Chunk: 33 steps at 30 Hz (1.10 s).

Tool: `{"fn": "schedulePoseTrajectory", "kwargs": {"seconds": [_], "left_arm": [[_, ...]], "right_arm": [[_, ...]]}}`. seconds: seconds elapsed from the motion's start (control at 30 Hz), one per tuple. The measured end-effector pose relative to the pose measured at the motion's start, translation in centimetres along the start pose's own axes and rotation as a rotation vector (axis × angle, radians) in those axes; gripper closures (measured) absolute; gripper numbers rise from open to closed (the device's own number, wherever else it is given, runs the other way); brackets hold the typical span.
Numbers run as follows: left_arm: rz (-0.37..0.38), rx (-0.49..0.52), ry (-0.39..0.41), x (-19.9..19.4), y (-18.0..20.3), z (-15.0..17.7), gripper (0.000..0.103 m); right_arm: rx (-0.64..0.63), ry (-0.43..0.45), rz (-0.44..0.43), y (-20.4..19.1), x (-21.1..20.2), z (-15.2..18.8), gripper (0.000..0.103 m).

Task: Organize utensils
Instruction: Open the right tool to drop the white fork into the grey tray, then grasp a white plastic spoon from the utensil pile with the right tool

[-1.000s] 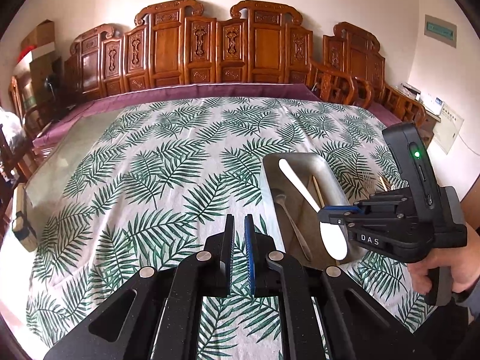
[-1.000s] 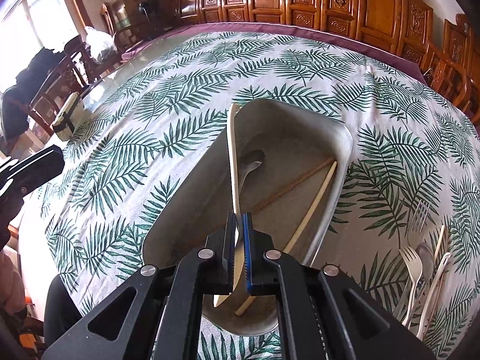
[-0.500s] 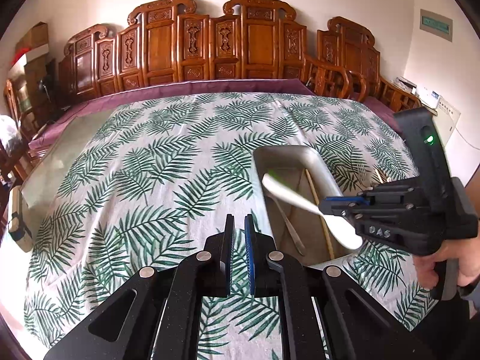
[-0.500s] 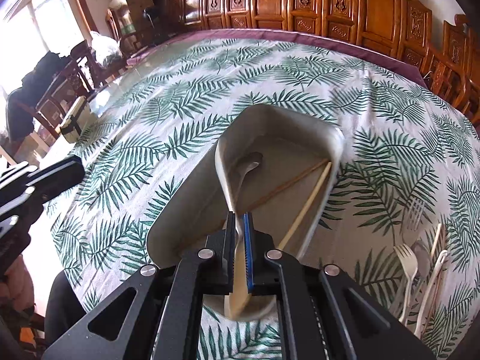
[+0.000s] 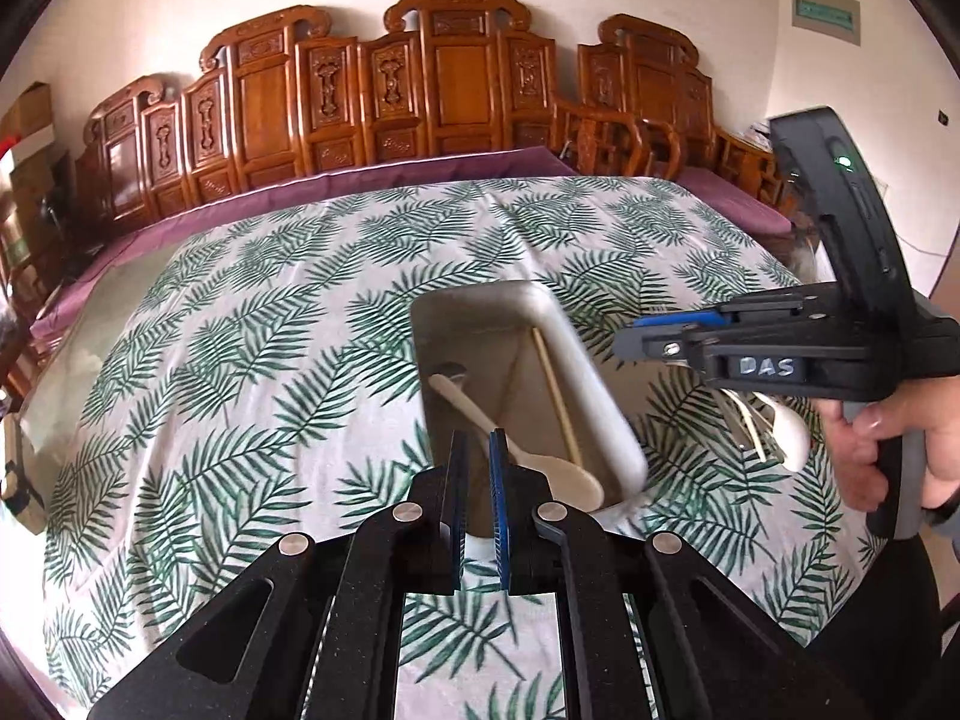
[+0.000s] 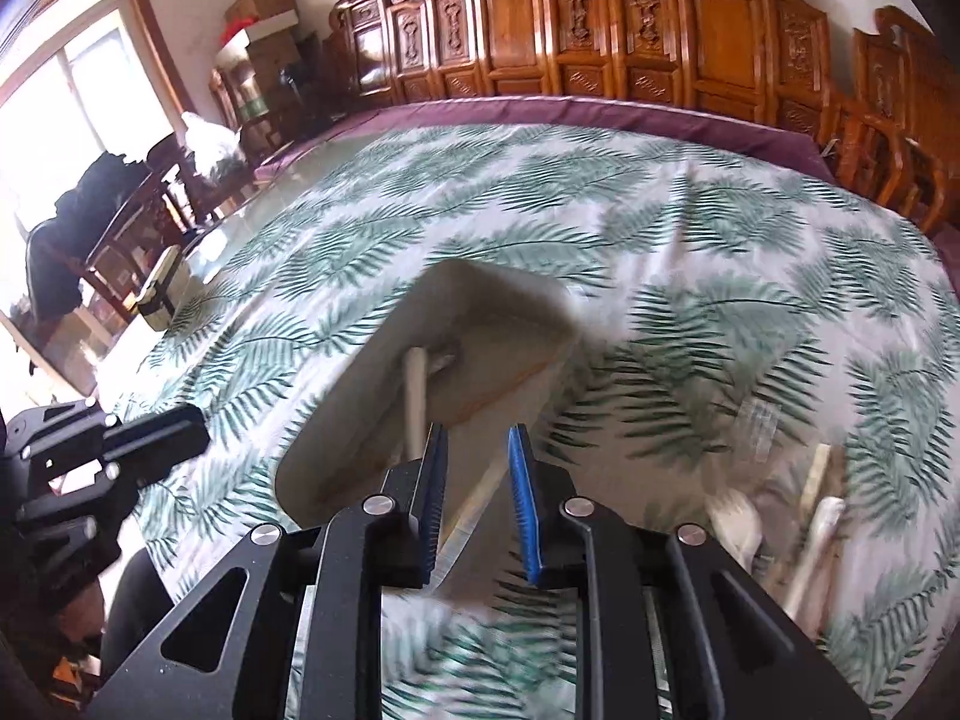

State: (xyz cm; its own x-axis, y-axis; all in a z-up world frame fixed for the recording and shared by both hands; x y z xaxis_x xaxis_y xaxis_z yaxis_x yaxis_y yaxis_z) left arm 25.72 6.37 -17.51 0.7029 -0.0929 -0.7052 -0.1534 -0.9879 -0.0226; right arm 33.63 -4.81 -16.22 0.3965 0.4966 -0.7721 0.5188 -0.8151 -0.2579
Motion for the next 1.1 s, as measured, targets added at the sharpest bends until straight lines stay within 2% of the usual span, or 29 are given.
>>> {"fn": "schedulePoseTrajectory", "kwargs": {"seconds": [0.17,0.4,0.43,0.47,0.53,0.73,1.1], "left_arm": [[0.024,0.013,0.005,0.4,1.9,-0.7,0.097],[0.072,0.036,-0.008,1.9,5.8,-1.4,0.097],[0.075,0.04,-0.009,2.0,6.3,-1.4,0.095],[0.081,0.043,-0.011,2.2,6.9,-1.4,0.086],[0.095,0.05,-0.01,2.5,8.1,-1.5,0.081],[0.12,0.067,-0.036,3.4,10.7,-1.2,0.081],[0.145,0.092,-0.082,5.0,13.7,0.0,0.08]], "right_arm": [[0.013,0.002,0.091,5.1,-2.8,2.0,0.08],[0.077,-0.05,0.185,12.1,-4.6,6.1,0.08],[0.083,-0.057,0.192,12.6,-4.6,6.5,0.08],[0.09,-0.066,0.199,13.2,-4.6,7.2,0.08],[0.102,-0.083,0.205,14.1,-4.3,8.2,0.079],[0.142,-0.131,0.196,15.5,-3.1,10.9,0.079],[0.121,-0.189,0.22,15.0,-1.7,11.2,0.079]]}}
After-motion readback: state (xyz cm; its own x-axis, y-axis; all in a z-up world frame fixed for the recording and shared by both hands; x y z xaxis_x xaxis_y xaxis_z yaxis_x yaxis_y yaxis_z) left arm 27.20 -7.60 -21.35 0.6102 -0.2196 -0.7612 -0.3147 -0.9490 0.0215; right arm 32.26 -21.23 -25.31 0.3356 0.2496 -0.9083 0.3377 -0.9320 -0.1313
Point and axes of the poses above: each gripper's, at about its wrist camera, not at the fingertips, and x roughly the way its jaws point, y to its right, z to its underside, the point moved 4 cm from there along x, roughly the way its jaws point, and after that the axes turned 2 degrees about -z, right-handed, at the moved point
